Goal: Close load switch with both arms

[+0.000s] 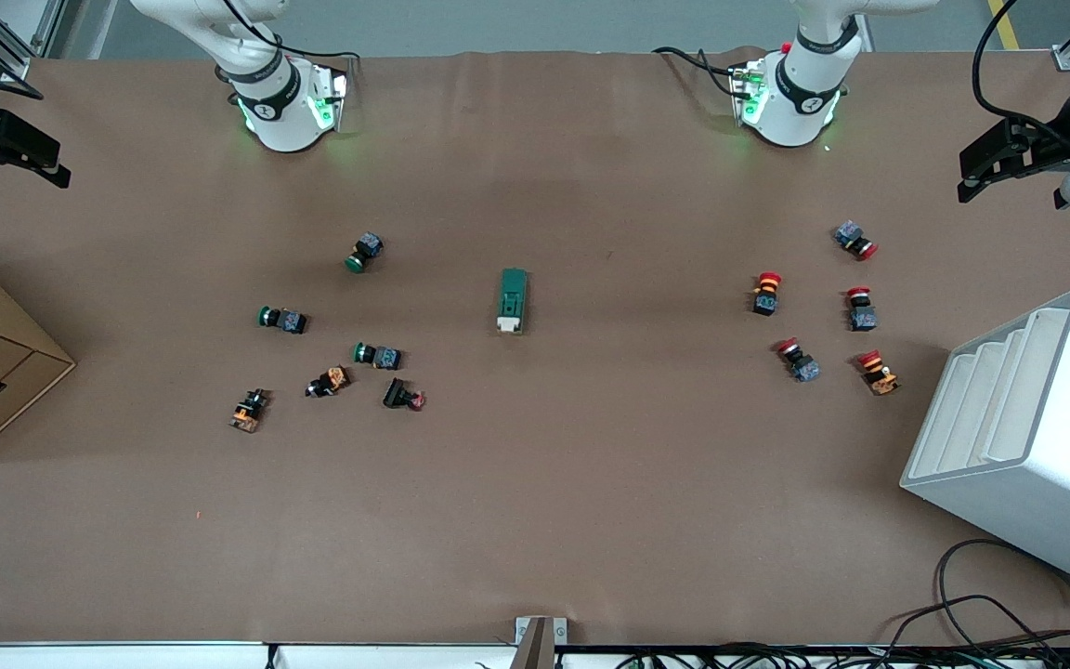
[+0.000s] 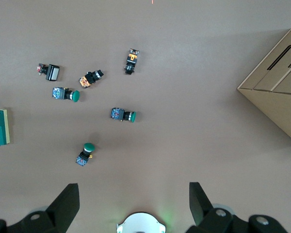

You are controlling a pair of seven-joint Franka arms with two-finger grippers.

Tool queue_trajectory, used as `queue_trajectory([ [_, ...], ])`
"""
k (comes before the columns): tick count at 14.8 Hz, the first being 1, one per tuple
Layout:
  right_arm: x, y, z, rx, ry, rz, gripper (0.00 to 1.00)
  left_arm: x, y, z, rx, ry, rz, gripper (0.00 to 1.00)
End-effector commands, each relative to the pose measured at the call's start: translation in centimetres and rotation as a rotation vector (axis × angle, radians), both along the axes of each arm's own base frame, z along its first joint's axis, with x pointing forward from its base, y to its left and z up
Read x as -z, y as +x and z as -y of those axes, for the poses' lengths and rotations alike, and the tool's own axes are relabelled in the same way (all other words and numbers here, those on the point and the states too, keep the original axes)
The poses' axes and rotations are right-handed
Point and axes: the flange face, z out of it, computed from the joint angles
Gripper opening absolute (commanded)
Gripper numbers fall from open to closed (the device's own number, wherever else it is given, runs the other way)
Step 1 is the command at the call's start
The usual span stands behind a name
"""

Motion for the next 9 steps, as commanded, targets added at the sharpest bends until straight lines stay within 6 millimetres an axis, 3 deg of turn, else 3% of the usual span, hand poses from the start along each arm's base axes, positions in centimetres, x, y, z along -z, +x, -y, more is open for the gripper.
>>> queue_trajectory([
  [1,-0.53,-0.55,-0.1,0.011,0.017,0.013,1.0,-0.2,-0.89,-0.59,0.013,-0.014,0.007,1.0],
  [9,-0.36,-0.45,0.13,0.014,0.031,0.013,1.0,0.58,-1.18,-1.25,0.0,-0.013,0.001,1.0],
])
